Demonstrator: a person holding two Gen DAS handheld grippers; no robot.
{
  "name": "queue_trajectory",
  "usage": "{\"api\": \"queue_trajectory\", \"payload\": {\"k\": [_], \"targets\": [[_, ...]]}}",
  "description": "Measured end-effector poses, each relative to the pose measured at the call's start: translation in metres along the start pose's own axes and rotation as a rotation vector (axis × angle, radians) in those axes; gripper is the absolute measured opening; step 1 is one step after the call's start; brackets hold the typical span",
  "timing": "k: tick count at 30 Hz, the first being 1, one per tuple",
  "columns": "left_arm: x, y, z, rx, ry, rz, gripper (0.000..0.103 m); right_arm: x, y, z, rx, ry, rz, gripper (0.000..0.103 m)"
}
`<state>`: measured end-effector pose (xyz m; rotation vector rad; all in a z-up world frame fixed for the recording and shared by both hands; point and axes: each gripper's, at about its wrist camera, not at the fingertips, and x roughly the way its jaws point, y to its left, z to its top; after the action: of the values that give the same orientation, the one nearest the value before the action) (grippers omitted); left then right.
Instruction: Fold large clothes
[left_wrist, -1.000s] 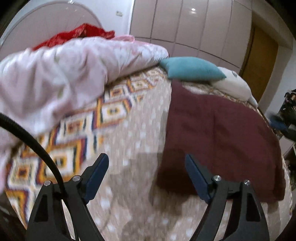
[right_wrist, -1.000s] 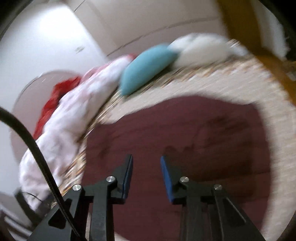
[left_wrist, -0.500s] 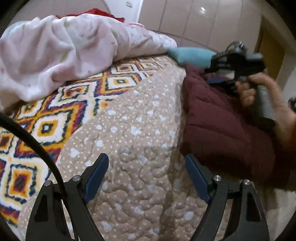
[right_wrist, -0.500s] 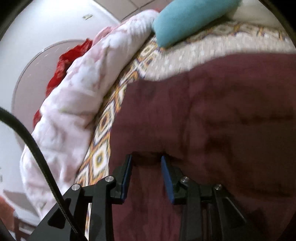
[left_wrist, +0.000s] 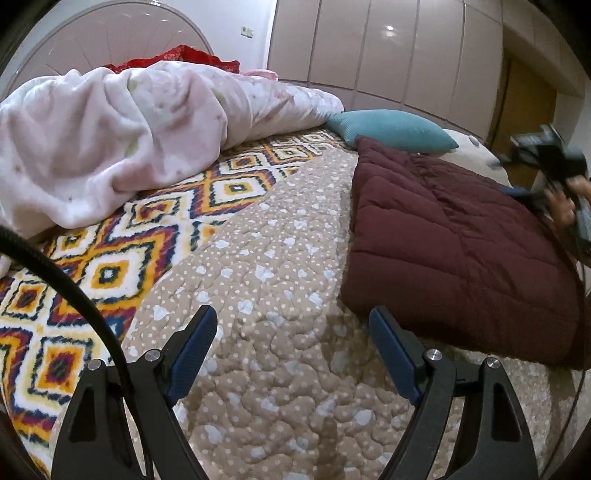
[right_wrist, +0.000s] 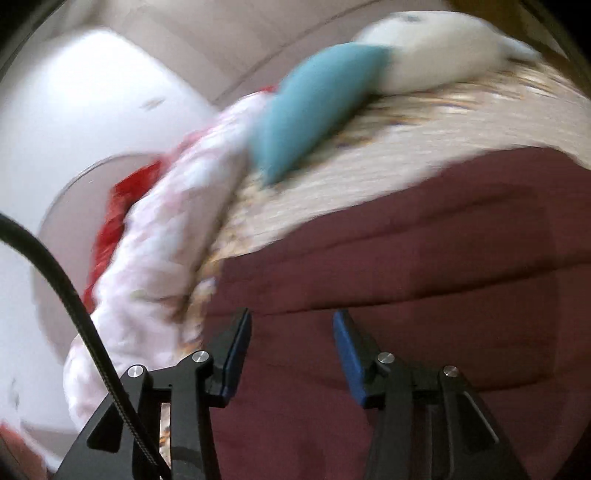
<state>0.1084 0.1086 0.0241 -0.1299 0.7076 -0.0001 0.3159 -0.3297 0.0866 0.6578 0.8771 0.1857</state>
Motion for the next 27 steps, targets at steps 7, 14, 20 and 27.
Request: {"api": "queue_trajectory", "payload": {"k": [7,14,20,27], "targets": [[0.001,-0.010,-0.001,0.026,0.001,-0.004,0.084,-0.113,-0.140,0.019,0.331,-0.231,-0.209,0.048],[-0.001,-0.024,-0.003,0.066,0.003,0.007,0.084,-0.158,-0.119,0.002,0.248,-0.219,-0.094,0.052],[-0.002,-0.028,-0.006,0.084,0.013,-0.002,0.084,-0.118,-0.065,-0.043,0.056,-0.073,0.038,0.056],[-0.006,-0.021,-0.004,0.070,0.003,-0.006,0.084,-0.150,-0.172,-0.046,0.307,-0.146,-0.260,0.053]]}}
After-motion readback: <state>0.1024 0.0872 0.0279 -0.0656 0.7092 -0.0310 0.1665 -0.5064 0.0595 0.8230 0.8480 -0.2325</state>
